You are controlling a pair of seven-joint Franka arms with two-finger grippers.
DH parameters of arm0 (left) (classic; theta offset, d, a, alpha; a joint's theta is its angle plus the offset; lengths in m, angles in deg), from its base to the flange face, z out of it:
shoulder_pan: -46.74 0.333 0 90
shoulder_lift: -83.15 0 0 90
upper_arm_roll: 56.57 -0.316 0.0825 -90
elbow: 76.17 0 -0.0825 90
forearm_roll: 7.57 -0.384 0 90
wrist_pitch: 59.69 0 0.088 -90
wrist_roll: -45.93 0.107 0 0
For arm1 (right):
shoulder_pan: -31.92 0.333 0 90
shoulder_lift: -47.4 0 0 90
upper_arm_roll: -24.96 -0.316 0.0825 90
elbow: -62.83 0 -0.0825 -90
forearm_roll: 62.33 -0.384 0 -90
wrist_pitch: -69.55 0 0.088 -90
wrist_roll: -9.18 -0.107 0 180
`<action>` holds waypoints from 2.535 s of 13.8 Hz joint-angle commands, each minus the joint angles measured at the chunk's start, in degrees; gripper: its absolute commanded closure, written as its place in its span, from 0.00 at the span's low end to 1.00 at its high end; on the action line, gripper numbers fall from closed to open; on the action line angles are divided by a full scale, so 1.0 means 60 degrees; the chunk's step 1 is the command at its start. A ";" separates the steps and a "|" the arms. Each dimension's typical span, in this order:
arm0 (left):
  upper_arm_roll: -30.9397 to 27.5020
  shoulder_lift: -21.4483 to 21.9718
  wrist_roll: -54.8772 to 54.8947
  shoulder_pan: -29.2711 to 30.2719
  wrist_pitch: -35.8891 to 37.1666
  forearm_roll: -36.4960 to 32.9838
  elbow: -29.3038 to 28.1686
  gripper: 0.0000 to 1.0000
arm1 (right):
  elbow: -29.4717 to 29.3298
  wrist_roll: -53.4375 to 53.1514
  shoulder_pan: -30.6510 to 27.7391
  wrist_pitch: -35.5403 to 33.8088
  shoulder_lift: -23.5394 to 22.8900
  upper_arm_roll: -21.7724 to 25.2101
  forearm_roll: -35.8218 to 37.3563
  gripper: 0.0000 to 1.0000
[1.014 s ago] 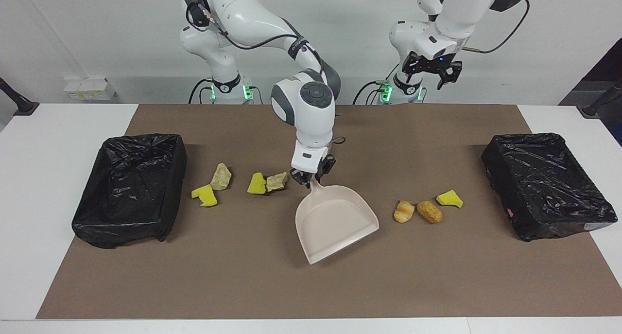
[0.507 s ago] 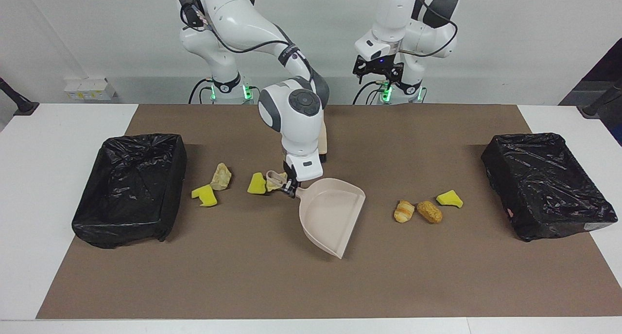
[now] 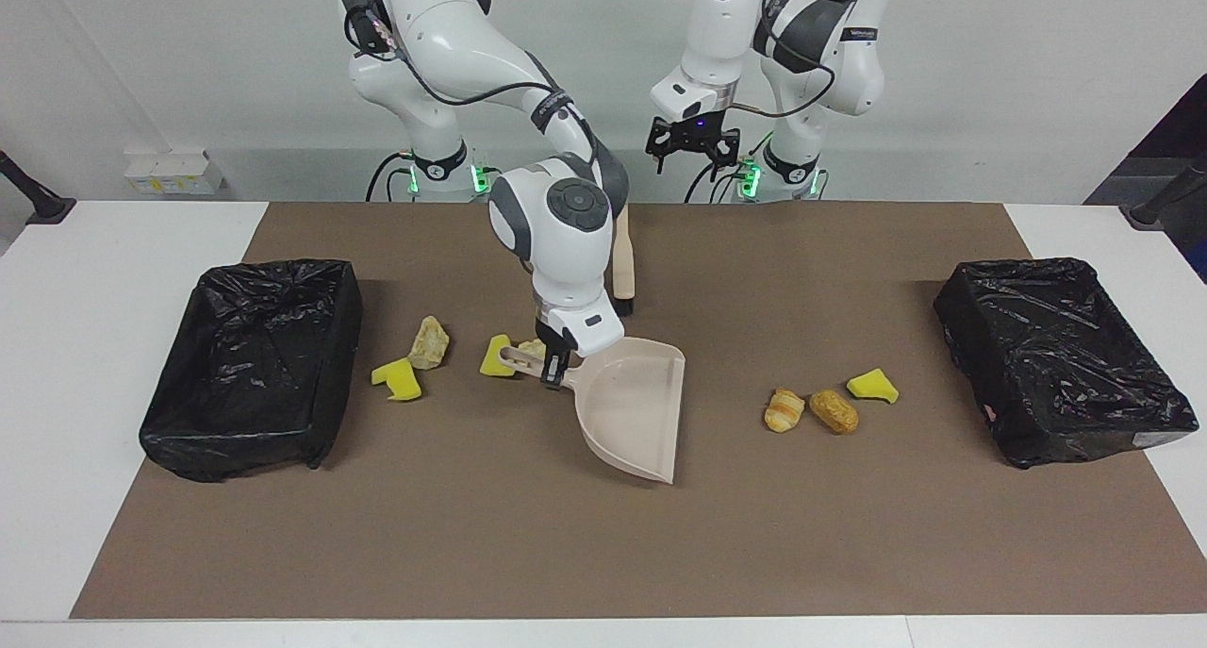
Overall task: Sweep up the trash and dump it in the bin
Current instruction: 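Lift the dustpan with the right gripper while the left gripper reaches the brush, then grasp the brush handle with the left gripper and lift it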
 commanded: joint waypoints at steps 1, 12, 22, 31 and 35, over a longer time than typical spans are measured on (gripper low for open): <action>-0.0184 -0.0893 -0.0325 -0.0319 -0.0692 0.0098 0.0184 0.00 | -0.0832 0.0383 0.0008 -0.0453 -0.0641 -0.0116 0.0207 1.00; -0.0199 -0.1670 -0.0399 -0.0949 -0.0679 0.0099 0.0387 0.00 | -0.1321 -0.1345 0.0404 -0.0060 -0.1348 -0.0145 -0.0203 1.00; -0.0213 -0.1246 0.0039 -0.0817 0.0901 0.0099 0.0623 1.00 | -0.1233 -0.1346 0.0594 -0.0016 -0.1245 -0.0145 -0.0100 1.00; -0.0345 0.1342 0.3419 0.0907 0.5278 0.0113 0.0667 1.00 | -0.1101 -0.1360 0.0624 -0.0016 -0.1216 -0.0145 -0.0086 1.00; -0.0374 0.2227 0.5193 0.3556 0.7494 0.0099 0.0916 1.00 | -0.0941 -0.1258 0.0638 -0.0001 -0.1143 -0.0145 -0.0013 1.00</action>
